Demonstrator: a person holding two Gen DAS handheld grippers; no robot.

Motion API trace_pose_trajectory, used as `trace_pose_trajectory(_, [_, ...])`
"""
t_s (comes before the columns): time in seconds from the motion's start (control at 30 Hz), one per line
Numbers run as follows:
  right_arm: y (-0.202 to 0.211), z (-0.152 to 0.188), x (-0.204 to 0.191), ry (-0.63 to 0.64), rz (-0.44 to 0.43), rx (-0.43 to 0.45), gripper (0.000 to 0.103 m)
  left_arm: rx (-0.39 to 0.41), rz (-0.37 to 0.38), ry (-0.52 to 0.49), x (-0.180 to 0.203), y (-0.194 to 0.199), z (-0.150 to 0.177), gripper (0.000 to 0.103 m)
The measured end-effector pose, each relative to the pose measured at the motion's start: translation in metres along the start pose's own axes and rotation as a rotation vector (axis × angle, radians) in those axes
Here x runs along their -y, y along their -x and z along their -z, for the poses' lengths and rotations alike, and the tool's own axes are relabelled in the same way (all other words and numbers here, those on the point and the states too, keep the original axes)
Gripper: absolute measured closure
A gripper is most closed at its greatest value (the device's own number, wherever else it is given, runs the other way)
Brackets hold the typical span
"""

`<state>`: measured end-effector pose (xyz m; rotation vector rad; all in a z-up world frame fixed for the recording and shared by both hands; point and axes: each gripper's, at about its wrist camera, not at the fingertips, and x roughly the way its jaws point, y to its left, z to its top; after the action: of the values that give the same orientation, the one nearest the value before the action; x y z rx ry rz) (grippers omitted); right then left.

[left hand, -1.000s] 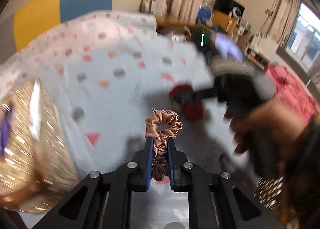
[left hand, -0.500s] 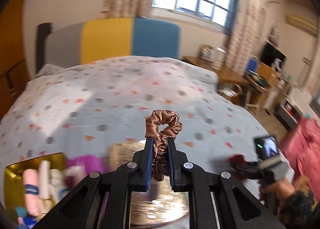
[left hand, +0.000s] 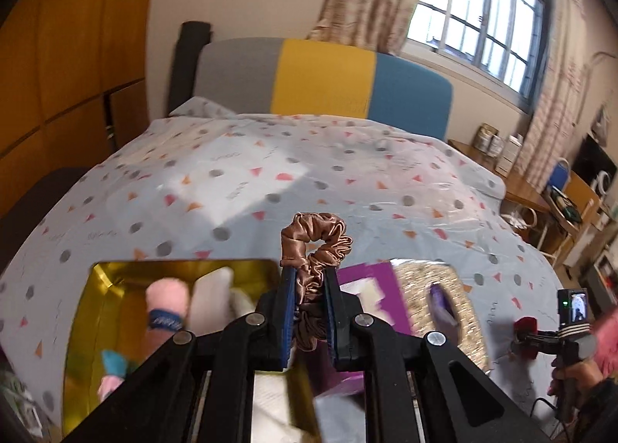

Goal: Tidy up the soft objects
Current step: 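Carry the scrunchie into the gold tray and open the left tool while the right tool holds the sock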

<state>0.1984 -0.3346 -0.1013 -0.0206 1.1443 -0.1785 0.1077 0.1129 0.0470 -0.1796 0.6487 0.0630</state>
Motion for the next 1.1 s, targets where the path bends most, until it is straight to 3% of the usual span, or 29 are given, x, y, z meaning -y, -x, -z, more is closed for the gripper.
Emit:
trace_pose_trajectory(0.23, [0.003,0.002,-0.005,0.018,0.024,0.009,0.072,0.006,-0.054,0.027,-0.027,0.009,0.018,0.089])
trace_pose_trajectory(1.1, [0.005,0.006,-0.006,0.041,0.041,0.032,0.072,-0.075,-0.131,0.111,-0.102,0.010,0.066,0.089])
